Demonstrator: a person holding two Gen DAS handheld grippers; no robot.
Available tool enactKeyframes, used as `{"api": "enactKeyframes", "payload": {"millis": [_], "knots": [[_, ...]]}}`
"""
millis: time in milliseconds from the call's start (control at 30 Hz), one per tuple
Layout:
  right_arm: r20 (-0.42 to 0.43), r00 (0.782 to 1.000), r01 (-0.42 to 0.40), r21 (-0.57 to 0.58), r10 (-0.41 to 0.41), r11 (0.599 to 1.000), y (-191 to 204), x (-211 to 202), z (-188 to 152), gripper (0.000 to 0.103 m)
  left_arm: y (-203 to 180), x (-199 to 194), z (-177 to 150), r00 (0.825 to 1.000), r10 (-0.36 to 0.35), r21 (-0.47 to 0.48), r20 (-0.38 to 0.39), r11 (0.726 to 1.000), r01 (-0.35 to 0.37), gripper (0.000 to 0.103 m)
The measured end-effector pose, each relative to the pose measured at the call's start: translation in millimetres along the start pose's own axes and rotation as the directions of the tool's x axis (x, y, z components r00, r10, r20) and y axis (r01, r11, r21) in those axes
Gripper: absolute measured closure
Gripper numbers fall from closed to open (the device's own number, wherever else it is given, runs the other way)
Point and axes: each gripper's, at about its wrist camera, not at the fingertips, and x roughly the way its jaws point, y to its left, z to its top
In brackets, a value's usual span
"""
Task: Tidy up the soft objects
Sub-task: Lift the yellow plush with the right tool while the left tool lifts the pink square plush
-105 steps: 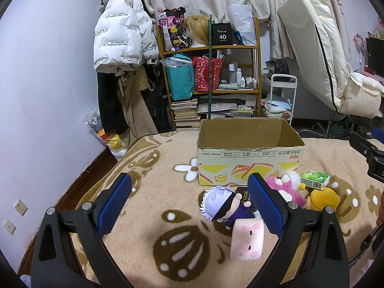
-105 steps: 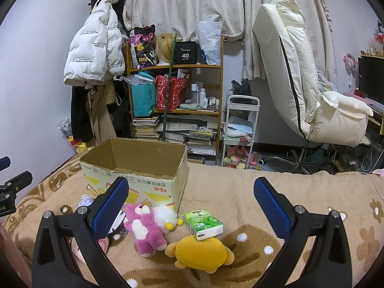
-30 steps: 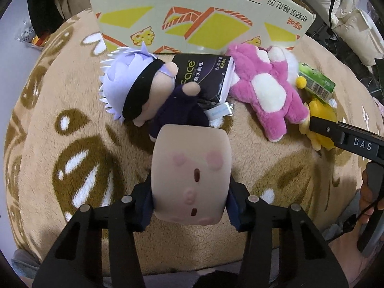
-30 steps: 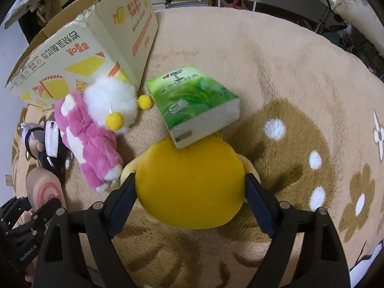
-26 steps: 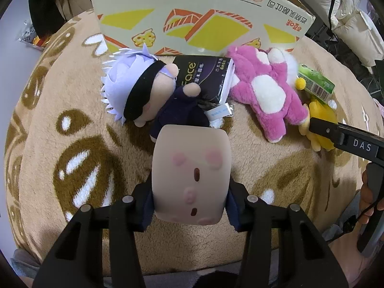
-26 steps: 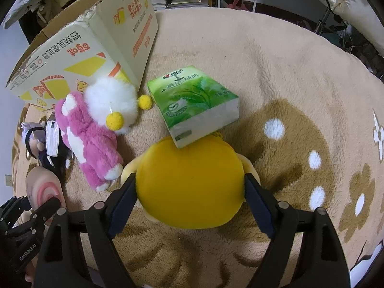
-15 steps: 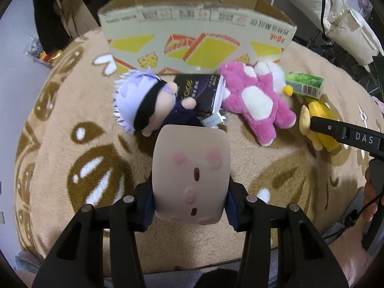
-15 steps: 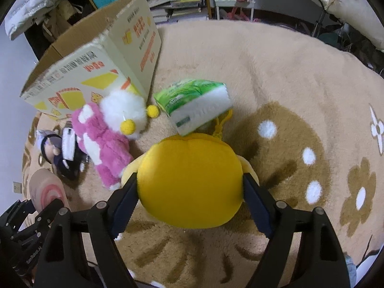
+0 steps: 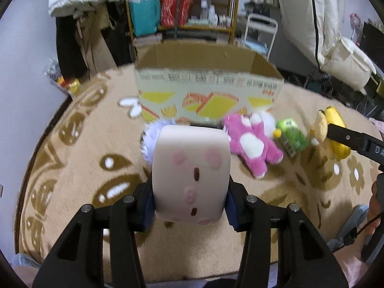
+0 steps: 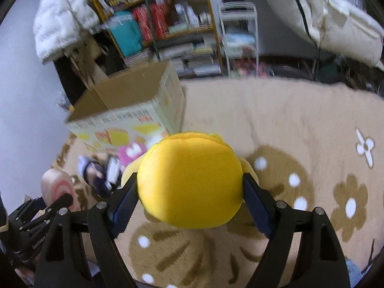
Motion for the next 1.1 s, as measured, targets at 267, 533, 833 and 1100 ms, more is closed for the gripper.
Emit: {"api": "enactKeyframes", "payload": {"millis": [267, 533, 833, 1100], "knots": [[0.202, 0.978, -0.034, -0.11, 0.056, 0.993, 23, -38, 4, 0.016, 10, -26, 9, 0.982, 0.072, -0.017, 0.172, 0.997, -0.07, 0.057], [0.335, 0.938, -0.037, -0.163, 0.091, 0.986, 36, -62, 5, 0.016, 13, -56, 19, 0.942, 0.092, 0.001, 0.323, 0.995, -0.098, 0.057], [0.441, 0.889, -0.038, -0.197, 0.123, 0.98, 50, -71, 21, 0.016, 22, -68, 45, 0.909, 0.103, 0.0, 0.405, 0.994, -0.113, 0.057], [0.484, 0.865, -0.008, -0.251, 0.132, 0.968, 66, -61, 48, 0.016, 18, -75, 74, 0.864, 0.133, 0.009, 0.486, 0.988, -0.157, 0.056]]}}
